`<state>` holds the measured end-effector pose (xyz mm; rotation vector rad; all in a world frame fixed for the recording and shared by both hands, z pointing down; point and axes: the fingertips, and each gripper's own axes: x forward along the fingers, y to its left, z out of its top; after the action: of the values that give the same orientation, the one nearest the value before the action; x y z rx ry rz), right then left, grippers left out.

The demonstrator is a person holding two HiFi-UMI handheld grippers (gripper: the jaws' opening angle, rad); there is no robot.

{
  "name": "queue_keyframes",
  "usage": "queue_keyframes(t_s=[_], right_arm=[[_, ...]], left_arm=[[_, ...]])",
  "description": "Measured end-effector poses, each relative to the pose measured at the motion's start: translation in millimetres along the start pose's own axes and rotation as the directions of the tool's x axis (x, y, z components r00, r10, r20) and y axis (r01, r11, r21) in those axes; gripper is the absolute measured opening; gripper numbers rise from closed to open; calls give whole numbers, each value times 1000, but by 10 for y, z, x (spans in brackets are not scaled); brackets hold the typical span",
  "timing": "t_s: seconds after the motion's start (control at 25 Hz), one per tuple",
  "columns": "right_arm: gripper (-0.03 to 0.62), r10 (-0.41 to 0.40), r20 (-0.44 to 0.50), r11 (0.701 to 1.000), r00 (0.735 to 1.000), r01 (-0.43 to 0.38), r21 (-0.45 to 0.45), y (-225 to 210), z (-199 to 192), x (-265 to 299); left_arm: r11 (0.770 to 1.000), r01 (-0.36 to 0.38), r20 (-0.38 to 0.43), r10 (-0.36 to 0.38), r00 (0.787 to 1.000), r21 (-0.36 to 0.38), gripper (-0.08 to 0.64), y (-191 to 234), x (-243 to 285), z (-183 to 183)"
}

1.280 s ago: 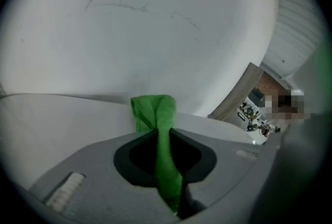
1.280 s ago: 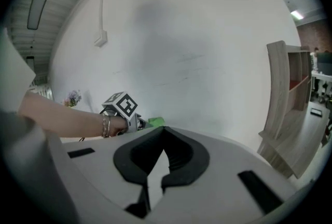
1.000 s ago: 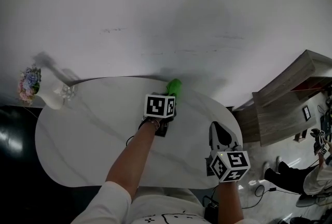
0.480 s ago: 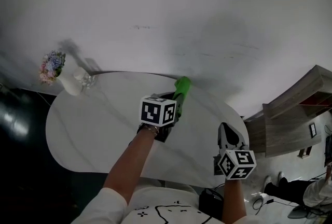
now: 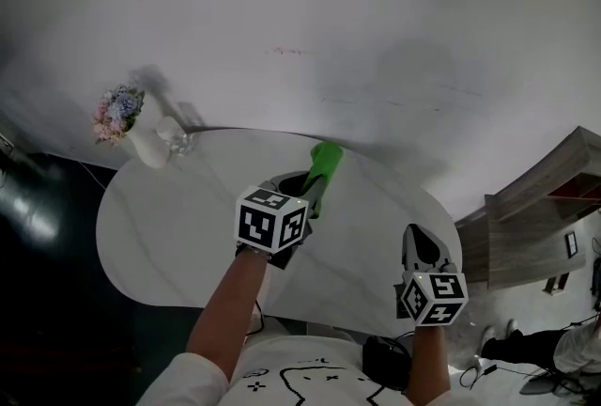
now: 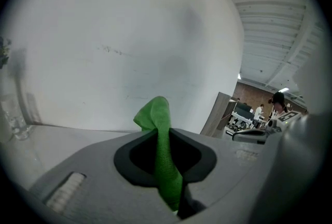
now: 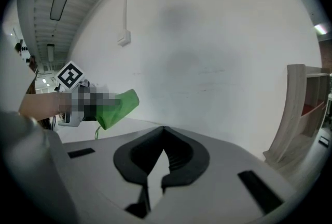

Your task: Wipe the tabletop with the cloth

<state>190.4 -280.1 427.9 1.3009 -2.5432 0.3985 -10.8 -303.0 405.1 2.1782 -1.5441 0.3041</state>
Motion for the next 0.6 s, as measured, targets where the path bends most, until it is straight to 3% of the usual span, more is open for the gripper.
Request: queue_keyframes(t_s=[0.32, 0.6], right_arm=[[-6, -49, 57, 997, 997, 46, 55, 237, 83, -184], [-6, -68, 88, 996, 994, 63, 60, 718, 115, -303]], left_arm=[[999, -43, 139, 39, 990, 26, 54, 224, -774, 18], [988, -109, 232, 81, 969, 108, 54, 464, -1428, 118]])
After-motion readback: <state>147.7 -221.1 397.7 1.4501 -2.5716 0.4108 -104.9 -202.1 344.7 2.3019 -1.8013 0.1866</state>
